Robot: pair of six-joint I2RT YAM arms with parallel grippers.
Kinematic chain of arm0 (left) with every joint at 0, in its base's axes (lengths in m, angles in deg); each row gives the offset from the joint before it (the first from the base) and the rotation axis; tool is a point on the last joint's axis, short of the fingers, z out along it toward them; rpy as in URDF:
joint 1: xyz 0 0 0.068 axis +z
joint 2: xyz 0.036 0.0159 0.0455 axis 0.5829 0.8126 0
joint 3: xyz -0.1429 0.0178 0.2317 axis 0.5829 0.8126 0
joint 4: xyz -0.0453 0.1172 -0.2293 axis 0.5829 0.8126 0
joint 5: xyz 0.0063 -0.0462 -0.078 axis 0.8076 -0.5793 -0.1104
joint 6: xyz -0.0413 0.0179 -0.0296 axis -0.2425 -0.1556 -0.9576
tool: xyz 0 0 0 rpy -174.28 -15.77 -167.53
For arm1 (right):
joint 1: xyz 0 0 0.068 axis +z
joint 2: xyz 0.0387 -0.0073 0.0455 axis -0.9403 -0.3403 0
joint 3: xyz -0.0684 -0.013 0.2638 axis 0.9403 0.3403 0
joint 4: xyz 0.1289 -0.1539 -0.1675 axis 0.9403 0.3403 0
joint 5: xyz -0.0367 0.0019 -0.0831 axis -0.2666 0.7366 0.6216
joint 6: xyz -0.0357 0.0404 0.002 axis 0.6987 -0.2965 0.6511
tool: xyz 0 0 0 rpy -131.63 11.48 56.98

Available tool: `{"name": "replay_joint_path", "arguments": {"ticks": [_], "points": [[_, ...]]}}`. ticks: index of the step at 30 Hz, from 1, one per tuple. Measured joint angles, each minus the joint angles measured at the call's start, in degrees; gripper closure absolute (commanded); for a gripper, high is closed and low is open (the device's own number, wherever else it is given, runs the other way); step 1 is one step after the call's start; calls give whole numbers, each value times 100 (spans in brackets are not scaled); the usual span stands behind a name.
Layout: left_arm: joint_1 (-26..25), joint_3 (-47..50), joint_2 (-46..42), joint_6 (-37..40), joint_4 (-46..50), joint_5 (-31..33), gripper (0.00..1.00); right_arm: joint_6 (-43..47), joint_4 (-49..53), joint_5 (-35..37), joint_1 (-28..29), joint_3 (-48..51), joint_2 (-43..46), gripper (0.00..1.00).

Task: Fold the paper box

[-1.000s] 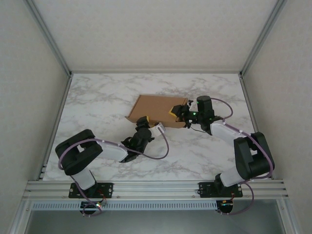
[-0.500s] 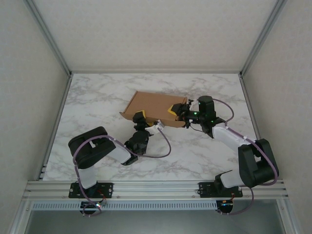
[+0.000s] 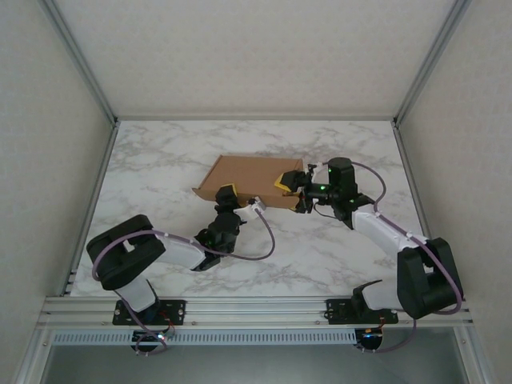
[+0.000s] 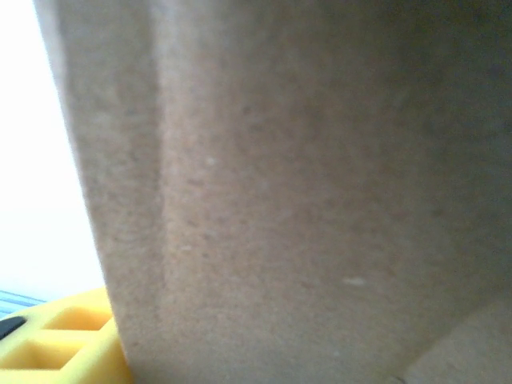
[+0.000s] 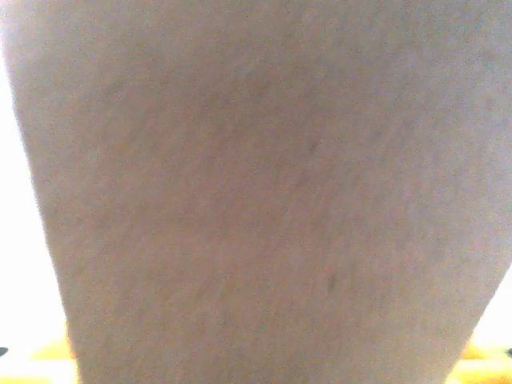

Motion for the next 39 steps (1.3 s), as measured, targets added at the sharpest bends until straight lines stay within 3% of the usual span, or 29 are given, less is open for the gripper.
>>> {"name": "replay_joint_path", "arguments": {"ticks": [6, 11, 17, 25, 32, 39], "points": [[0, -155, -356, -404, 1272, -9, 46, 476, 1099, 195, -251, -144, 387, 13], [0, -828, -597, -898, 2892, -76, 48, 1075, 2334, 667, -763, -573, 1008, 12], [0, -2243, -791, -1644, 5488, -437, 48, 1996, 3923, 1637, -1113, -1567, 1447, 15], [-81, -3856, -774, -2485, 8546, -778, 46, 3047, 4848, 2315, -1204, -1875, 1572, 23], [-339, -4441, -442, -3064, 10660, -1239, 48, 3397, 5073, 2037, -1165, -1902, 1567, 26], [-407, -5158, 122, -3434, 11947, -1585, 45, 3445, 5143, 1648, -1003, -2002, 1561, 31]]}}
